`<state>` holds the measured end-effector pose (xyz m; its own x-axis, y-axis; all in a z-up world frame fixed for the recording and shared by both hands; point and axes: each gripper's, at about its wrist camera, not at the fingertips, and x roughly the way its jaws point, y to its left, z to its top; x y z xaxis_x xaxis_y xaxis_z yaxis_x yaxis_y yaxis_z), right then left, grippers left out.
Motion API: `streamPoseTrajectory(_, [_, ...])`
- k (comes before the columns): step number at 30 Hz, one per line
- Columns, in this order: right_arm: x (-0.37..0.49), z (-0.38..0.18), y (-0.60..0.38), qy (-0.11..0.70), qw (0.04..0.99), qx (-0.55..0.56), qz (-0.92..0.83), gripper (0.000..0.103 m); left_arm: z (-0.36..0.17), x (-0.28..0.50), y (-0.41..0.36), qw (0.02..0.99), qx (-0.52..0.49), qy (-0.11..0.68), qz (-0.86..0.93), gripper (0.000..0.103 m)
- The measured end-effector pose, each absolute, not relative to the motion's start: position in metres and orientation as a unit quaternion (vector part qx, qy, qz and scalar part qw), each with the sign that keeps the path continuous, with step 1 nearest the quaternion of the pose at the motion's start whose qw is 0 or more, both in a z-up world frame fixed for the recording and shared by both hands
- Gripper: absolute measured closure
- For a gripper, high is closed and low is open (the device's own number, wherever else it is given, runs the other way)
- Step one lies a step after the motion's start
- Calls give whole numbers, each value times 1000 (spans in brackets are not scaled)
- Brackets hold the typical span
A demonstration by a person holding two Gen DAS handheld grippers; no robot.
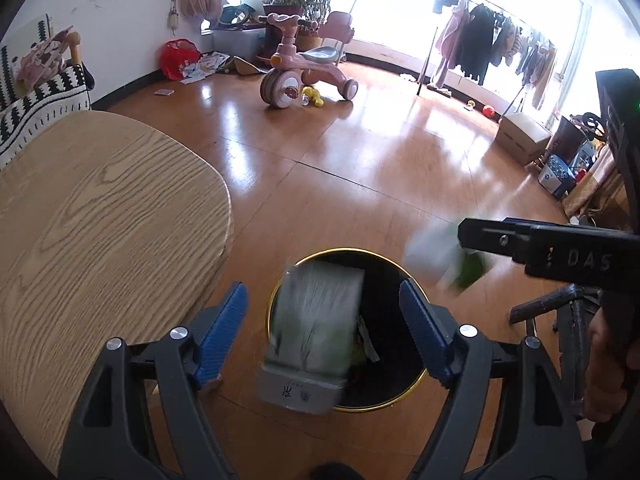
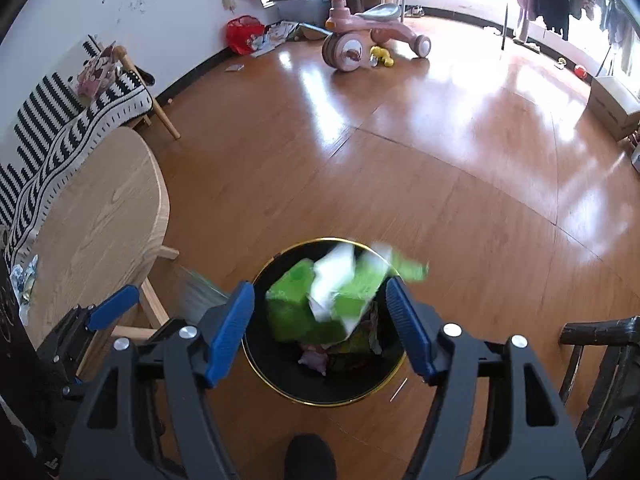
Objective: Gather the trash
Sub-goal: 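Carry the cigarette pack and tissue pack to the black bin and release both, then swing both open tools back over the table to the remaining trash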
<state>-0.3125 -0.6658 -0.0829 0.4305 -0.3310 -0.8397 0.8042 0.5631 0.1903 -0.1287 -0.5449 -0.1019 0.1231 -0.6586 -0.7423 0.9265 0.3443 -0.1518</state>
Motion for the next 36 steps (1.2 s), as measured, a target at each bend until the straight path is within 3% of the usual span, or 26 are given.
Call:
streamPoseTrajectory(9, [-296,-78,-656,392,803,292,-342,36,-94,-121,-530,740,176,374,-531,26])
streamPoseTrajectory(18, [-236,-56,-612,378,836,261,-300,29,-53,-68,-458,792,139,360,-474,15])
streamPoseTrajectory(36, [-12,-41,-392,409,895,152,-97,24,-15,127,-146,922,22,358,-144,10])
